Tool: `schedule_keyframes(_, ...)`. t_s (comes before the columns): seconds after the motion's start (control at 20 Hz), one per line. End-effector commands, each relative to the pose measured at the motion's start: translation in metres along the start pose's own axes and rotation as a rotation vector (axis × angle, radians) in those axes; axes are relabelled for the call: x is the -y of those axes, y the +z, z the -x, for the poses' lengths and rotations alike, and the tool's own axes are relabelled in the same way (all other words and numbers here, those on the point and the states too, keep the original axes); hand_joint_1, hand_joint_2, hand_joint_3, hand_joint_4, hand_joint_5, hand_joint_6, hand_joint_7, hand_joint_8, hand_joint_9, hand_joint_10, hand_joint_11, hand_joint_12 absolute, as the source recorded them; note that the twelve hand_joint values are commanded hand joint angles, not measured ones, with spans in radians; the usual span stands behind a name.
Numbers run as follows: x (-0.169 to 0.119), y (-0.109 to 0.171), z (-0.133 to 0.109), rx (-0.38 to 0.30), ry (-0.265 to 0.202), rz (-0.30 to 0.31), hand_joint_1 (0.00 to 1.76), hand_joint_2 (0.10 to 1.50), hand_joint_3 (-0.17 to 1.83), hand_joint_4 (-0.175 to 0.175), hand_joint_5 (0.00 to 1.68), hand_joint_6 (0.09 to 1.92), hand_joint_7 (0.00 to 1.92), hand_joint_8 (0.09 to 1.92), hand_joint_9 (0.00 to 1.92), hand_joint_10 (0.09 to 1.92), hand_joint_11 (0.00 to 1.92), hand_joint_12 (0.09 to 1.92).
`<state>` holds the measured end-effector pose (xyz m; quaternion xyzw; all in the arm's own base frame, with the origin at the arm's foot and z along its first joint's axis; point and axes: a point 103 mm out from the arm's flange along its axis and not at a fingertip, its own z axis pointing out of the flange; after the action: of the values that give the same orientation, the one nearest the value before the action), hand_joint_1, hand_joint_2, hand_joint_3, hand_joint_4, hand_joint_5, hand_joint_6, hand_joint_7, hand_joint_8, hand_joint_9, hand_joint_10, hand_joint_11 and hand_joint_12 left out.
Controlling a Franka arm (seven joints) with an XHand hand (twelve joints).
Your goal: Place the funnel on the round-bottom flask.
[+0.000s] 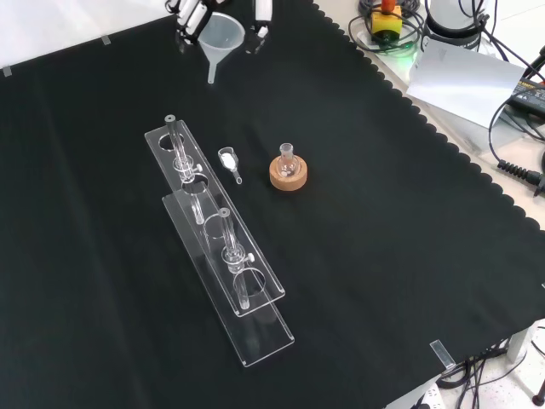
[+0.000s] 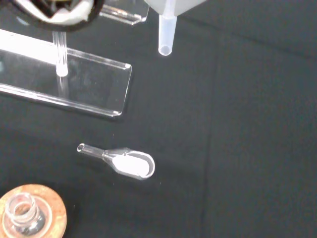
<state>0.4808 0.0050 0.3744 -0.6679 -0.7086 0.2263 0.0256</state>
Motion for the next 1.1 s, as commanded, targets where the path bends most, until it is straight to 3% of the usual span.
schedule_keyframes(0.05,0.018,0.011,-0.007,-0.014,0.016,0.007,0.81,0.76,0.61,-0.018,0.66,0.54,0.51,0.61,0.82,0.46,0.52,1.28)
schedule_keyframes(0.25,0.024,0.019,-0.010,-0.017,0.008,-0.003,0.81,0.76,0.61,-0.018,0.66,0.55,0.51,0.61,0.83,0.46,0.52,1.28)
schedule_keyframes(0.7,0.041,0.054,-0.069,-0.011,-0.049,-0.042,0.82,0.76,0.62,-0.020,0.65,0.56,0.51,0.61,0.83,0.46,0.53,1.28)
schedule_keyframes(1.1,0.036,0.081,-0.078,-0.045,-0.070,-0.074,0.82,0.76,0.62,-0.022,0.65,0.57,0.50,0.62,0.83,0.46,0.53,1.28)
